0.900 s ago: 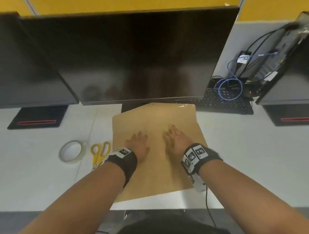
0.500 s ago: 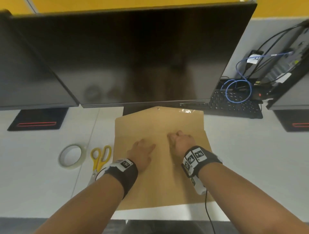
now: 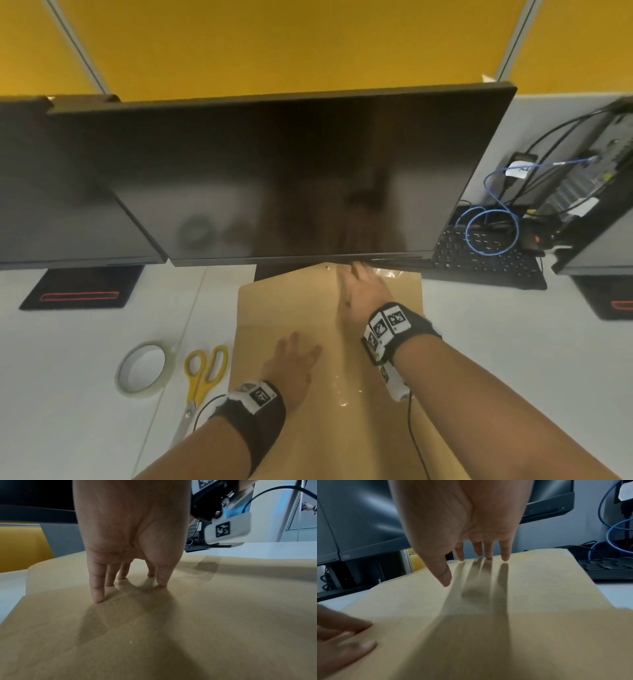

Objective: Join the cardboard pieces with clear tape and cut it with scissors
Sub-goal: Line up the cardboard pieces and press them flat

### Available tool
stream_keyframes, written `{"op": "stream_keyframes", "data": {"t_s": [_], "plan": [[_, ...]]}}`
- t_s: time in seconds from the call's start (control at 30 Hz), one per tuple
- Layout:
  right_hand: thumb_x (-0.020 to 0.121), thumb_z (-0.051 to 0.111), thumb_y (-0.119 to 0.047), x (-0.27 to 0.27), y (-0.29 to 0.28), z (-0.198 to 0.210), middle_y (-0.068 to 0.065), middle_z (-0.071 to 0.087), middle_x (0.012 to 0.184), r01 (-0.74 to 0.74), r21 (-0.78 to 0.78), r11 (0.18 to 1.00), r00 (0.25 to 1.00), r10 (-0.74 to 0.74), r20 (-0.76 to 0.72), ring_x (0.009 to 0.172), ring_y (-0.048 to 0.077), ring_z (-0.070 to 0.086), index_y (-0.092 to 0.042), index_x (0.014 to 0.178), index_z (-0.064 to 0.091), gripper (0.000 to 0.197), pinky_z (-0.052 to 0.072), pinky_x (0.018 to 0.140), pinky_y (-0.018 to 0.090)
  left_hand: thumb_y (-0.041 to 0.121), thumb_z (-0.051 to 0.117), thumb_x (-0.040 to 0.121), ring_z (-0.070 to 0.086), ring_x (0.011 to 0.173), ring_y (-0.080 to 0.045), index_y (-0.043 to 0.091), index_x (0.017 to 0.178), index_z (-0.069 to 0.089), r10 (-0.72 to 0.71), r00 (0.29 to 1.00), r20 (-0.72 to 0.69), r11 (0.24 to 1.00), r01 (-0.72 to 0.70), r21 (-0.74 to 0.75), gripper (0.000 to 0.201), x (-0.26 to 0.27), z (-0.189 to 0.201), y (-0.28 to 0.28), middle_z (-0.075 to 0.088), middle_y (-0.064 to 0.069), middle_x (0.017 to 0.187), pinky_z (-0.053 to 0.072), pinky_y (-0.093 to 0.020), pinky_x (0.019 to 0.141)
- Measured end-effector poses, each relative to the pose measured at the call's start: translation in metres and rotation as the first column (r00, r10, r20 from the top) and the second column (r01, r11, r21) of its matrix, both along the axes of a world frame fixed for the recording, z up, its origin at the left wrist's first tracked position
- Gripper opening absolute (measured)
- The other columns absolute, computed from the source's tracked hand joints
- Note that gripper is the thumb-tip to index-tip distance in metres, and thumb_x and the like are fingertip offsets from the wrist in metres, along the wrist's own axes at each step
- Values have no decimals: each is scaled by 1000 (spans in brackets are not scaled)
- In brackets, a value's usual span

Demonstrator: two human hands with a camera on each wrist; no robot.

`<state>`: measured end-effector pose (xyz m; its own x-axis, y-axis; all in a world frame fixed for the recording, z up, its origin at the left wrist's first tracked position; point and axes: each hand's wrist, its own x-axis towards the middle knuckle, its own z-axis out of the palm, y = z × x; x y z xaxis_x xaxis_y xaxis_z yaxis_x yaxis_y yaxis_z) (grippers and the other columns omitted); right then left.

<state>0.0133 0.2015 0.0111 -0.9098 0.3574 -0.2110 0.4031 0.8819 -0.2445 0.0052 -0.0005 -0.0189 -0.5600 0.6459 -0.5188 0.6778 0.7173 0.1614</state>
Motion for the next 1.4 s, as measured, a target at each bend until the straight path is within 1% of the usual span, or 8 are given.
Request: {"op": "stream_keyframes", "data": {"t_s": [0.17,0.3,0.47,0.67,0.87,1.0,1.2,1.4], "plan": [[89,53,-30,-20,7,6,8,29,153,-46,87,995,996,39,76,144,28,22,-21,149,19,70,10,120,51,26,35,99,-1,144,-32,40,148,11,-3,1000,-7,1000,3,-11,56,0,0,0,-8,-9,158,30,-49,111],[89,52,-31,-14,9,8,5,43,142,-48,70,996,999,47,12,133,26,37,-23,146,27,62,19,118,45,29,36,98,5,143,-31,40,147,13,-17,999,-51,1000,17,-5,55,1,2,-1,-3,-9,158,30,-48,109],[89,56,-22,5,9,23,1,49,126,-81,-87,993,986,68,-152,111,24,53,-24,131,44,43,44,94,36,32,36,98,5,144,-32,40,147,12,-26,996,-86,1000,26,-3,55,1,0,-4,-2,-6,158,22,-49,112],[90,51,-14,26,3,27,0,61,107,-218,-162,962,972,200,-120,96,22,59,-20,106,62,20,42,78,26,33,37,98,12,143,-28,33,147,19,-47,991,-127,999,49,14,53,3,6,-6,9,-3,157,22,-46,112],[89,54,-10,53,-10,16,-3,63,108,-228,-256,939,970,242,24,99,16,55,-23,102,66,22,44,88,29,37,38,91,54,104,-22,21,109,52,-70,969,-236,956,133,262,28,3,20,-12,57,1,112,40,-34,85],[87,57,-11,65,-18,-1,-8,62,110,-221,-275,936,970,241,43,99,13,54,-26,99,65,20,41,90,26,33,48,79,58,72,-17,23,89,48,9,968,-250,911,95,401,14,5,24,-21,59,4,83,46,-28,61],[81,57,-4,75,-25,-20,-5,55,117,-246,-265,932,958,275,81,112,17,51,-23,106,63,31,42,92,28,52,71,58,66,93,-24,35,112,53,-110,966,-234,976,149,158,60,14,4,-34,65,-2,111,57,-41,70],[75,63,-21,81,-30,-24,-7,47,118,-222,-255,941,961,256,108,110,15,48,-26,109,61,34,41,84,26,55,40,76,67,104,-23,42,123,49,-86,975,-205,996,90,9,50,15,-15,-40,64,2,122,58,-36,69]]}}
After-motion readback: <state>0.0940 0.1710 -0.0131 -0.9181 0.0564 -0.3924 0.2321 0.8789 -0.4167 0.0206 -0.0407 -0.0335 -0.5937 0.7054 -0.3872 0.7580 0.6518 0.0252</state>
